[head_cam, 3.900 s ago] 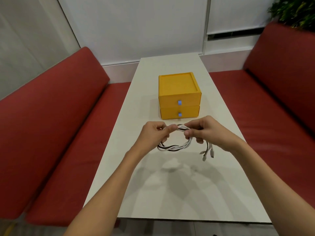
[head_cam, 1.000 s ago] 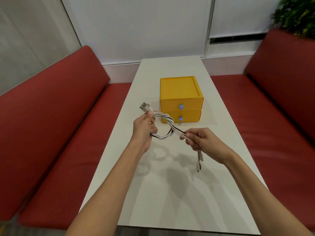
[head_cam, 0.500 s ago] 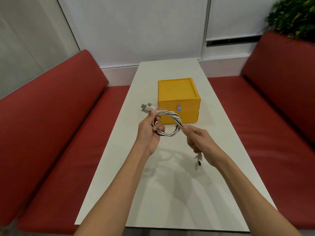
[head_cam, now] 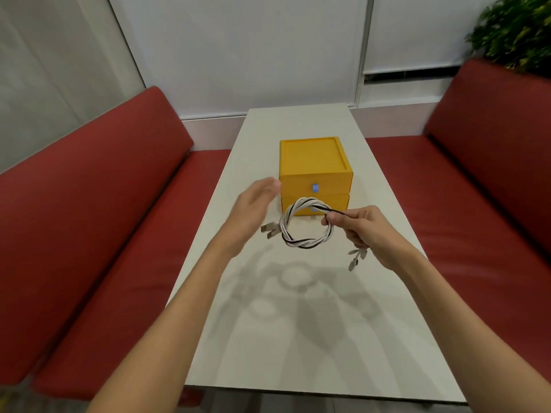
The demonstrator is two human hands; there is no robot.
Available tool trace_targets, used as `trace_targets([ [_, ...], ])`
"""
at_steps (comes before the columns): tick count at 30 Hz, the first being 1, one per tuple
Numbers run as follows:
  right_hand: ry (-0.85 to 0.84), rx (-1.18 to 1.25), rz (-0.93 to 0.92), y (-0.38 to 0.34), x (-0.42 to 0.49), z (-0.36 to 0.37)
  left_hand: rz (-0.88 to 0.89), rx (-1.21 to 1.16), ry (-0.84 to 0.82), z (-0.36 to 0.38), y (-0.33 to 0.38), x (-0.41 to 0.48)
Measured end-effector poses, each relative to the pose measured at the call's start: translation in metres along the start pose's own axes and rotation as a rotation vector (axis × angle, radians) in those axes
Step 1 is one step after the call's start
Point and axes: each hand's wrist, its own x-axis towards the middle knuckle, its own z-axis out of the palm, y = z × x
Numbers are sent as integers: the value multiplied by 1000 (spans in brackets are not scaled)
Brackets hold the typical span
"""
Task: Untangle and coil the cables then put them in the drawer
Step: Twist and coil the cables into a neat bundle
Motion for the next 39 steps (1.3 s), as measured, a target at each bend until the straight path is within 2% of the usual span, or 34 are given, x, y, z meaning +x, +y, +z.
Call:
trace_targets([
  [3,-43,-41,-24,-7,-3,2,95,198,-246,14,12,-2],
  [6,-82,-91,-36,-11,-6,-3,100,129,-351,19,9,-6],
  [14,-184,52,-102,1,-15,-23,31,-304,-287,12,5,-3],
  [19,2,-284,-226,10,-13,-4,14,-452,-233,23,9,-4],
  [21,104,-306,-272,11,-11,2,10,-509,-197,28,7,-5],
  [22,130,-256,-271,12,-11,5,7,-521,-177,30,6,-5],
  [26,116,221,-123,10,-13,23,88,-438,-97,39,4,-6],
  [32,93,597,93,-3,-15,25,291,-95,16,44,-2,-6],
  [37,93,520,64,-4,-20,29,342,72,51,47,-6,-3],
  [39,125,559,76,-5,-19,29,349,110,58,47,-6,-2],
])
